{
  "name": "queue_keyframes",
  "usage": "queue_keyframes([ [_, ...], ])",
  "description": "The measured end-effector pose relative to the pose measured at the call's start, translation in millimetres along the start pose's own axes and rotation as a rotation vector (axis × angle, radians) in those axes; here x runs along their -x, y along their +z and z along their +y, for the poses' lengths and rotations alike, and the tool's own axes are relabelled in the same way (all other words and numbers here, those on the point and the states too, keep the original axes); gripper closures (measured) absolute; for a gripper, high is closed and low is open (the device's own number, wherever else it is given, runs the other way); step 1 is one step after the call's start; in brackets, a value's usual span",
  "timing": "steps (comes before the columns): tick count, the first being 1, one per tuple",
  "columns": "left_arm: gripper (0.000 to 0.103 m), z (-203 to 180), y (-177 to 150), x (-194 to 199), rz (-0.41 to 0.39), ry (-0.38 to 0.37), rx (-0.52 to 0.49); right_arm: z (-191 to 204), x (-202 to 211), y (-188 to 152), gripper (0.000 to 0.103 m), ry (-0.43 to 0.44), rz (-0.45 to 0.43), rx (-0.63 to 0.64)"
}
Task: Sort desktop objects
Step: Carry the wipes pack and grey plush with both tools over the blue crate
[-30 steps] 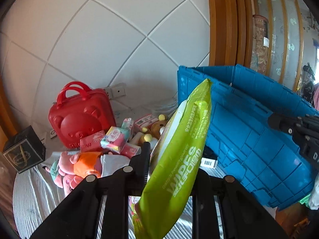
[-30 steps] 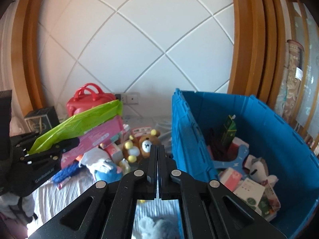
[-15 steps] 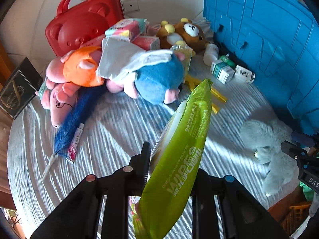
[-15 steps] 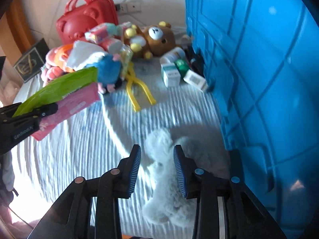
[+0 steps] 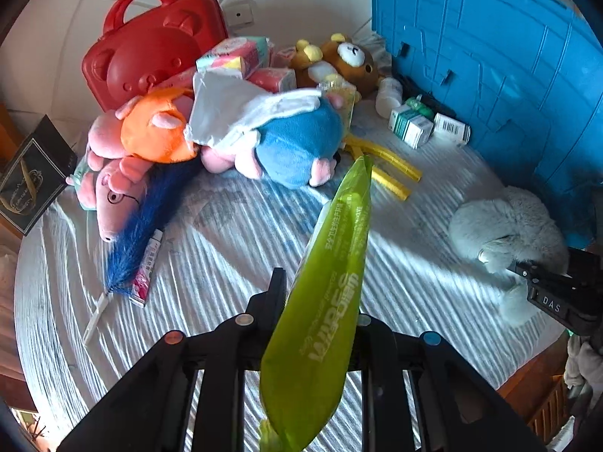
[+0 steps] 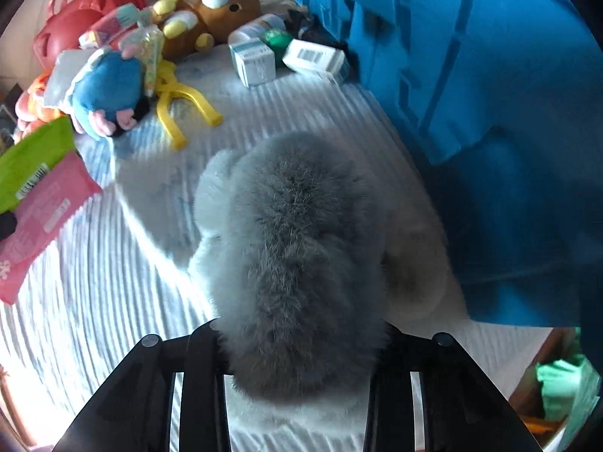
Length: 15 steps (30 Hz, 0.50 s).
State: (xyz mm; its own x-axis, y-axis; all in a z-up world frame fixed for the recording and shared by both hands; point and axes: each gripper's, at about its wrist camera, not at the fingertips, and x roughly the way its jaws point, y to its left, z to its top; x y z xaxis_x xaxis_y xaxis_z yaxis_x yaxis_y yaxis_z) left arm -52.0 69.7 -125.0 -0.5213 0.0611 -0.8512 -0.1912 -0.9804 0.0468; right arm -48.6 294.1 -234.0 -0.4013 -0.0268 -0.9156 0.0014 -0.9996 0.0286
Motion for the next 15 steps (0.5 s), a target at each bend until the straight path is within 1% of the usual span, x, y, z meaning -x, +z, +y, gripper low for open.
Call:
queue_keyframes([
  [4,0.085,1.1,21.9,39.9,-0.123,-0.010,0.011,19.5,55.3,18.4,0.070,0.073,-0.123,0.062],
  [7,0.085,-3.0,43.1,73.9,-0.223,-0.020,0.006,31.4,108.0,36.3,0.071,0.100,-0.253,0.111],
  [9,0.085,-8.6,59.0,99.1,-0.300,-0.040,0.002,33.7,144.2,48.2,0.071,0.114,-0.339,0.133],
  [13,0.085,-29.5,95.2,146.5,-0.446,-0.082,-0.017,20.8,214.4,69.4,0.070,0.135,-0.502,0.133],
  [15,0.085,-47.2,113.4,164.6,-0.499,-0.111,-0.040,6.8,244.5,76.5,0.070,0.134,-0.568,0.116],
])
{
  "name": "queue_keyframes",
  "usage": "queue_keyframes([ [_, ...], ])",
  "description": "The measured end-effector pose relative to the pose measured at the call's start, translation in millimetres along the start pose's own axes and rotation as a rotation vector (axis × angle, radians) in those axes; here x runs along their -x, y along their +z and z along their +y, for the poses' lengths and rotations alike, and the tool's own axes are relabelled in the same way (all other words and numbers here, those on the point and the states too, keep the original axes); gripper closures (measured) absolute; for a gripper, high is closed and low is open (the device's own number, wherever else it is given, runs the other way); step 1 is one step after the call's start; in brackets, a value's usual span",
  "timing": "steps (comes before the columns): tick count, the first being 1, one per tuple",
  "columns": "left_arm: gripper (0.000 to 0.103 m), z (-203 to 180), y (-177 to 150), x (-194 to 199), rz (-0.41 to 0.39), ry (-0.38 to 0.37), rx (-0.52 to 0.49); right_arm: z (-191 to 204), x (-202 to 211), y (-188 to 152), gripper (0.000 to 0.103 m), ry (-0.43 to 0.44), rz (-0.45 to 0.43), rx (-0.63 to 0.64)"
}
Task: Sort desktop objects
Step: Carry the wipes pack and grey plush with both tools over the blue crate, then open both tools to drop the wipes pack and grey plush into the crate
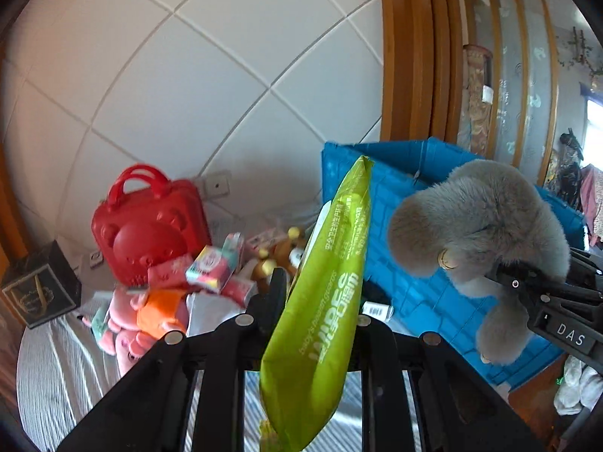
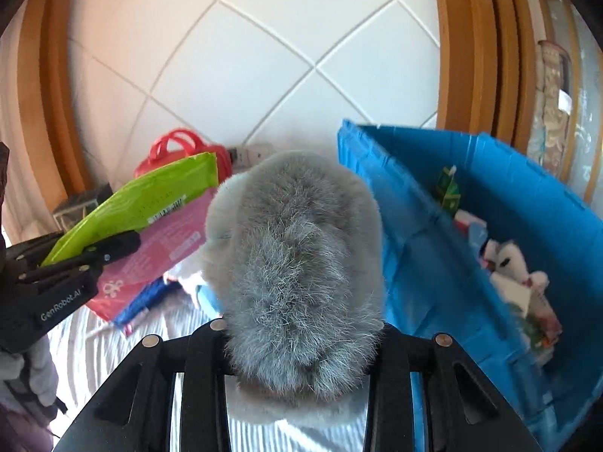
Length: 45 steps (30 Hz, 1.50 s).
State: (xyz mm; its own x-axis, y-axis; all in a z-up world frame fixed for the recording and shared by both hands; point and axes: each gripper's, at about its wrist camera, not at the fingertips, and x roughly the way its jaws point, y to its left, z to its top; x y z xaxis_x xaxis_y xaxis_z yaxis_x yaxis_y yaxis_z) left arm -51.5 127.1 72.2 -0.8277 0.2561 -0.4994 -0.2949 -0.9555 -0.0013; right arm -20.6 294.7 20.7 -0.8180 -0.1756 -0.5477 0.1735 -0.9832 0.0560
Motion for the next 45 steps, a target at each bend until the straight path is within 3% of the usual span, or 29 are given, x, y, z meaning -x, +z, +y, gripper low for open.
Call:
queue_keyframes([
  [7,0.085,-95.0,66.5,-14.5,-0.058,-0.154,-0.080,-82.0,41.6,53.9,0.070,-0.163,-0.141,-0.037],
  [13,0.085,-191.4,89.7,-51.1,0.023,-0.253,-0.134,-177.8,59.9,49.2,0.070,-0.312,-0.107,-0.068],
  [17,0.081,-243.5,88.0,-77.6,0.097,-0.273,-0.186,-237.4,61.9,32.4,0.070,-0.346,-0.063,-0.097],
  [18,0.076,-252.7,86.4,-82.4,0.112,-0.275,-0.198,-253.3,53.9,30.4,0.070,-0.348,-0.053,-0.107],
  [20,0.064,-266.6,82.7,-89.5,0.134,-0.270,-0.219,-275.8,49.9,21.9,0.070,-0.351,-0.035,-0.119],
  [22,0.043,-275.2,82.0,-93.1,0.145,-0.258,-0.231,-294.4,48.9,13.6,0.070,-0.349,-0.020,-0.129],
  [24,0.032,-281.4,81.6,-92.7,0.142,-0.247,-0.240,-305.0,35.5,13.5,0.070,-0.344,-0.006,-0.138],
  [30,0.028,-289.4,80.1,-92.5,0.134,-0.228,-0.262,-331.1,25.0,11.8,0.062,-0.340,0.016,-0.154],
  [35,0.027,-290.9,79.1,-94.9,0.138,-0.222,-0.261,-319.2,25.3,9.8,0.061,-0.369,0.010,-0.144],
  [36,0.027,-290.3,78.6,-94.7,0.139,-0.223,-0.260,-319.7,25.4,11.6,0.056,-0.370,0.009,-0.146],
  [39,0.027,-287.9,77.2,-92.2,0.136,-0.226,-0.252,-315.6,27.1,9.4,0.014,-0.386,0.004,-0.144],
  [43,0.027,-280.5,76.1,-84.4,0.109,-0.228,-0.237,-306.4,32.1,8.1,0.000,-0.406,-0.007,-0.128],
  [45,0.027,-272.8,75.0,-77.5,0.082,-0.225,-0.224,-302.1,36.9,8.5,0.000,-0.398,-0.015,-0.131],
])
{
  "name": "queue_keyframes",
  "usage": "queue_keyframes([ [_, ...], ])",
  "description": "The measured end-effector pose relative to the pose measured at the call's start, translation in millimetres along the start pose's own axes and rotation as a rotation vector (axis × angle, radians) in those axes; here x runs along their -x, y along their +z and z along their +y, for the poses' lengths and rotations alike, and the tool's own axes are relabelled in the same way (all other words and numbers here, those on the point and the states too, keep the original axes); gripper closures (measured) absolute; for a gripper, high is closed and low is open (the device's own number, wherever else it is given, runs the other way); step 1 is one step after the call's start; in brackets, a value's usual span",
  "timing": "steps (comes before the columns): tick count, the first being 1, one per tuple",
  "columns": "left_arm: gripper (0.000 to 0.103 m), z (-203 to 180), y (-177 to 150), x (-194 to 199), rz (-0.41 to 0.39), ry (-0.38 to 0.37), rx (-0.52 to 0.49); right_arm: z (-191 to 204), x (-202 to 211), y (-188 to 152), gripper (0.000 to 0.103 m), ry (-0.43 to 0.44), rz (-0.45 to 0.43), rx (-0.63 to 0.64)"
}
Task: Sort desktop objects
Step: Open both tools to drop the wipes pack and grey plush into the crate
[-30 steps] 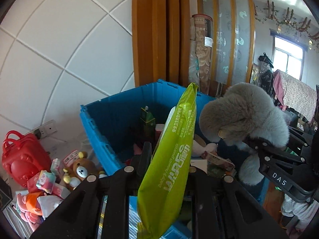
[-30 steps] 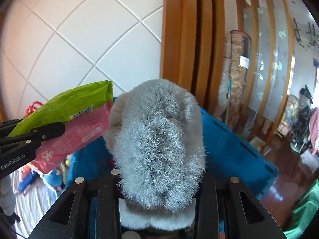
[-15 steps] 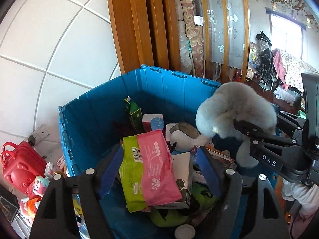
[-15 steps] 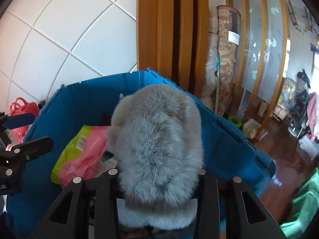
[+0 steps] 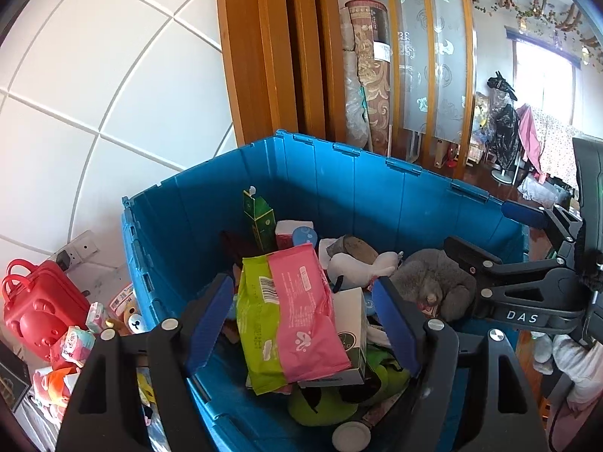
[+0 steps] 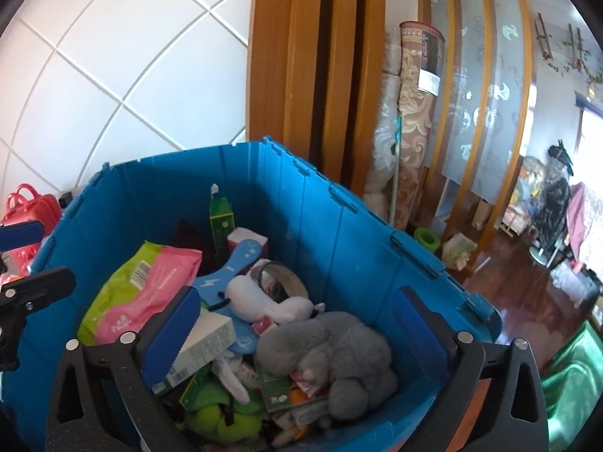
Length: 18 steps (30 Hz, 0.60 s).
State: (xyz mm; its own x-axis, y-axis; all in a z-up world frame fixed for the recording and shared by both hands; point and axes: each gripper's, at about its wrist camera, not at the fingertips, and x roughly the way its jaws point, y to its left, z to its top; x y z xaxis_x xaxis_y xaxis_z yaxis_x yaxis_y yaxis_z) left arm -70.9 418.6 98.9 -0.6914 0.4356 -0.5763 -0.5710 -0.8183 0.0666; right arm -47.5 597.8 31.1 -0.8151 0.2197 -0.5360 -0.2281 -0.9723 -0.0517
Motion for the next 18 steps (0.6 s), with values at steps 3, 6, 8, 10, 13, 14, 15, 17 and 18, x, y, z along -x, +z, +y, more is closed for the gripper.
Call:
queue_keyframes([
  [3,0.027,14.3,-7.6,16.5,-0.051,0.012,0.030,8.6,17.3,1.4,0.000,0.015,-0.036,-0.008],
  [6,0.027,36.9,-20.2,32.5,-0.075,0.029,0.069,24.6,38.4,4.0,0.000,0.053,-0.092,-0.014],
  [8,0.027,56.2,-31.0,41.1,-0.063,0.039,0.094,41.3,50.9,6.3,0.000,0.083,-0.119,-0.010],
  [10,0.027,77.5,-42.8,48.7,-0.047,0.069,0.108,62.3,61.9,8.7,0.000,0.109,-0.142,0.001],
  [13,0.027,116.1,-63.3,60.0,-0.021,0.137,0.145,98.6,75.8,12.4,0.000,0.152,-0.161,0.024],
  [14,0.027,131.1,-71.0,63.9,-0.008,0.151,0.168,111.4,79.0,13.5,0.000,0.164,-0.165,0.030],
  [15,0.027,147.6,-79.0,67.6,0.005,0.163,0.191,125.0,81.8,14.5,0.000,0.178,-0.167,0.039],
  [17,0.027,180.5,-96.6,74.4,0.034,0.193,0.233,154.6,87.6,16.2,0.000,0.209,-0.173,0.054],
  [18,0.027,197.1,-105.8,77.8,0.047,0.207,0.251,169.3,89.7,16.6,0.000,0.224,-0.174,0.061],
])
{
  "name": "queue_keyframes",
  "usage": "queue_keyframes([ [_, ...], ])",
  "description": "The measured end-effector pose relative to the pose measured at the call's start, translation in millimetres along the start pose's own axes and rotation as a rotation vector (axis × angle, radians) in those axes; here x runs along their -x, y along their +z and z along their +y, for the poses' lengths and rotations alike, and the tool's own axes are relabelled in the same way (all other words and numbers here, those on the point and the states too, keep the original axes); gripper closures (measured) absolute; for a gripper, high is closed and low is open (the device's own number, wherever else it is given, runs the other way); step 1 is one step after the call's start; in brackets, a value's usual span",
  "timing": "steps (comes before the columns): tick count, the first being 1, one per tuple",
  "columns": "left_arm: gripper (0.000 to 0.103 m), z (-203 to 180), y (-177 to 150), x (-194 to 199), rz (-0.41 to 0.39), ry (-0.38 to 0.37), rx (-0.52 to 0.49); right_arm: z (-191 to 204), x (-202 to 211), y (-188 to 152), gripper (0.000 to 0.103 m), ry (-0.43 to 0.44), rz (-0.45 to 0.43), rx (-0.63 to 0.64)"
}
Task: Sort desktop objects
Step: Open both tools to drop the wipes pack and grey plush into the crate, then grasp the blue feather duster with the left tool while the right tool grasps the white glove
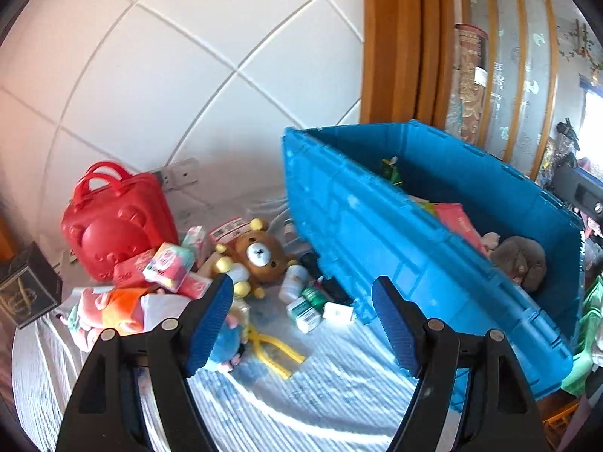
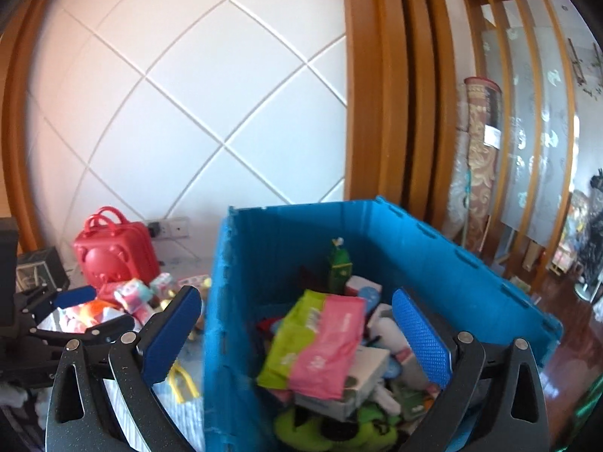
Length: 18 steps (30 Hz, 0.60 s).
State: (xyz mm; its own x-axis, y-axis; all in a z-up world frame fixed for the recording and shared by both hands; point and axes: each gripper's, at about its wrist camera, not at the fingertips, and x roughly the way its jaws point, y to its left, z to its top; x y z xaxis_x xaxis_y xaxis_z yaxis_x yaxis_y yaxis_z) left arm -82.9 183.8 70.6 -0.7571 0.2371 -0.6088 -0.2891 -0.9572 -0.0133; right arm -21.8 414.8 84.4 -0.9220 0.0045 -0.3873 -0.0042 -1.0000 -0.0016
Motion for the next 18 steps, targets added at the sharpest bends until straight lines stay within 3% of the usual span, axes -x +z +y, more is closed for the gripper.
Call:
queue_keyframes([
  [5,0.027,90.3,-28.1,-5.5,0.060,0.081,0.090,79.2,-14.4,2.9,0.000,0.080,0.012,0.027],
  [10,0.027,168.2,-61.6,-17.1,0.137,0.162,0.171,145.9,-47.5,-6.3,0.000,0.142,0.080,0.049],
  [18,0.027,267.0,-122.4,-52.0,0.258,0.240,0.299,195.2,-124.4,-49.7,0.000,0.181,0.286,0.048],
])
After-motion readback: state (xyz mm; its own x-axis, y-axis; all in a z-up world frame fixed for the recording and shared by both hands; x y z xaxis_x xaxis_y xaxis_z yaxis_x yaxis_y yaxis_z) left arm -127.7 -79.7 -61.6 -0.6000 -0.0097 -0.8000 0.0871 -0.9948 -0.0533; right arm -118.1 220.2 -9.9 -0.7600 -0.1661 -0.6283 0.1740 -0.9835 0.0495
